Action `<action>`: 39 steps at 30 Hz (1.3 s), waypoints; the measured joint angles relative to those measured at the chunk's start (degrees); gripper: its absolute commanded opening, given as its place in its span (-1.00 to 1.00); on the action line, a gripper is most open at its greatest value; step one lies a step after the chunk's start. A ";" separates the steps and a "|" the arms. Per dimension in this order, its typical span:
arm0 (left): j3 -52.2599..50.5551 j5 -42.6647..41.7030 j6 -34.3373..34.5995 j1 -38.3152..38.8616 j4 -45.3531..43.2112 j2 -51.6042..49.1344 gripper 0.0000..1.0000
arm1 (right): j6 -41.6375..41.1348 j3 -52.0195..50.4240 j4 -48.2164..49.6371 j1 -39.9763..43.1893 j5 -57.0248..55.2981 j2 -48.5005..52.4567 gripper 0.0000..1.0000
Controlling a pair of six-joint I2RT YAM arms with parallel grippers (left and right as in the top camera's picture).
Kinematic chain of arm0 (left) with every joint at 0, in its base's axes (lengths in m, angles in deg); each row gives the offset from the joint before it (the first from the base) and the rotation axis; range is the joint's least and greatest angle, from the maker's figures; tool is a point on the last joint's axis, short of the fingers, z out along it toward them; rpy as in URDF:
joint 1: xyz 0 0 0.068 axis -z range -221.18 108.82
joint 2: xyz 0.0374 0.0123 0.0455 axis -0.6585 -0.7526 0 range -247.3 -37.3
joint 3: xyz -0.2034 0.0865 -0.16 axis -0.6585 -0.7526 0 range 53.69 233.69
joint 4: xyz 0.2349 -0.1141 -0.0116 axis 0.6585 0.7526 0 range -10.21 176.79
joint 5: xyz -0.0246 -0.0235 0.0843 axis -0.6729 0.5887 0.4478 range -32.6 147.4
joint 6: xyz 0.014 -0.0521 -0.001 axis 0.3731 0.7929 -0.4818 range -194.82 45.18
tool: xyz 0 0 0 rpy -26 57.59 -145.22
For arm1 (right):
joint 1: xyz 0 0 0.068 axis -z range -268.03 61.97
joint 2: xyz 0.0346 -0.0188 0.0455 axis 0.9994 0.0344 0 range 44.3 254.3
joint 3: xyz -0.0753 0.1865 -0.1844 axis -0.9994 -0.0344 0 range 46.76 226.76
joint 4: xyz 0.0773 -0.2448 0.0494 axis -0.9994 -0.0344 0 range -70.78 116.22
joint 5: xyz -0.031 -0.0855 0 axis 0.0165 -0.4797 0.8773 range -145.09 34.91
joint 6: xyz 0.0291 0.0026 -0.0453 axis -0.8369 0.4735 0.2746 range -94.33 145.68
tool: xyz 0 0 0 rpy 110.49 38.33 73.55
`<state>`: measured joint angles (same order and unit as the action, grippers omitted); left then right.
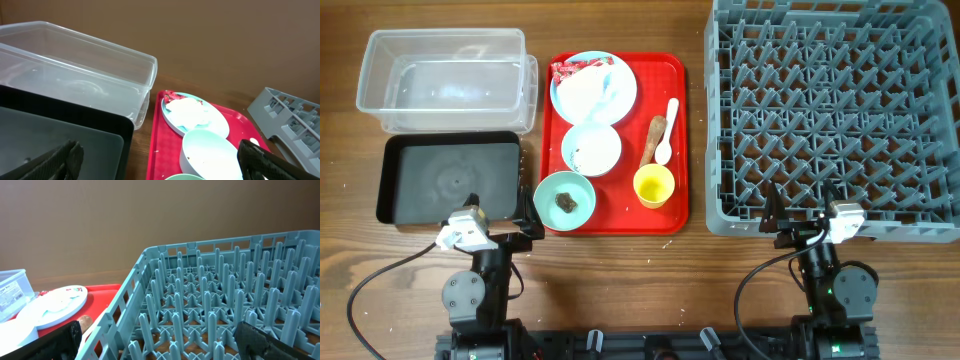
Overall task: Sort waste into correct bins and load items into the dishwasher rack
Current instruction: 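Move the left gripper to the light-blue plate and grasp the wrapper and tissue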
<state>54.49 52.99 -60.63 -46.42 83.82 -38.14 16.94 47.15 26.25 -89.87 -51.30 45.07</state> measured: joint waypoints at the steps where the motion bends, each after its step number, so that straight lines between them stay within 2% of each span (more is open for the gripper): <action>1: 0.00 0.02 0.00 0.00 0.02 0.00 1.00 | 0.00 0.00 0.00 0.00 0.02 0.00 0.99; 19: 0.00 -0.22 0.00 0.00 -0.28 0.00 1.00 | 0.00 0.00 0.24 0.00 0.00 0.02 1.00; 24: -0.20 -8.22 0.00 0.00 -7.87 0.00 1.00 | 2.25 0.02 3.96 0.00 1.66 0.04 0.99; 28: 1.51 -11.10 -2.03 0.00 -7.89 -1.90 1.00 | 5.01 1.64 3.87 0.00 3.54 1.57 0.99; 31: 7.08 -12.28 -3.54 0.00 -7.76 -8.26 1.00 | 5.86 5.95 3.39 0.00 4.31 5.49 1.00; 33: 14.93 -14.69 -6.10 0.00 -8.09 -17.81 1.00 | 7.15 12.41 2.82 0.00 5.57 11.72 0.99; 36: 25.53 -18.10 -7.65 0.04 -6.40 -31.63 1.00 | 7.78 21.40 -3.76 0.00 6.64 20.28 0.99; 39: 40.24 -22.29 -8.28 0.17 -0.17 -49.66 1.00 | 8.44 33.99 -14.88 0.00 7.13 30.51 0.99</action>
<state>94.73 30.70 -68.91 -46.24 83.65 -87.80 25.38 81.13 11.37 -89.87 -44.18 75.59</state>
